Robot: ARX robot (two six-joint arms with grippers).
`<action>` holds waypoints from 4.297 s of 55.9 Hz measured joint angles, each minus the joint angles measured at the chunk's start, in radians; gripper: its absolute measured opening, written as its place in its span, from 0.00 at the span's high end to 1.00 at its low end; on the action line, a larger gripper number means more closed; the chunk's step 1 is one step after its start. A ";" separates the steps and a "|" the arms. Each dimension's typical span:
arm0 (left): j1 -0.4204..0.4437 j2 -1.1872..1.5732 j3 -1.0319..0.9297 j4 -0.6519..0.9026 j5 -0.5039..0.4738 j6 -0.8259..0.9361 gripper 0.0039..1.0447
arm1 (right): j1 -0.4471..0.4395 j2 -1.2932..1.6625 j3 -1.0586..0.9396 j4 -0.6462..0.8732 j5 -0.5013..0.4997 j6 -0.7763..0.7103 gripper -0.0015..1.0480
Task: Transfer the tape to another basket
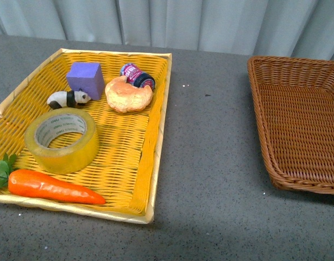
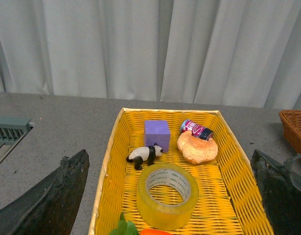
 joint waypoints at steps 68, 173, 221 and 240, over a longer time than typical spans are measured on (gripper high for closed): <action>-0.166 1.740 0.565 0.276 -0.216 -0.486 0.06 | 0.000 -0.001 0.000 0.000 0.000 0.000 0.09; -0.606 1.999 1.189 0.352 -0.068 -0.273 0.84 | 0.000 -0.001 0.000 0.000 0.000 0.000 0.09; -0.601 1.993 1.194 0.353 -0.092 -0.273 0.85 | -0.067 1.312 0.739 -0.084 -0.348 0.027 0.09; -0.601 1.993 1.194 0.353 -0.092 -0.273 0.85 | 0.051 1.613 0.998 -0.079 -0.347 -0.074 0.09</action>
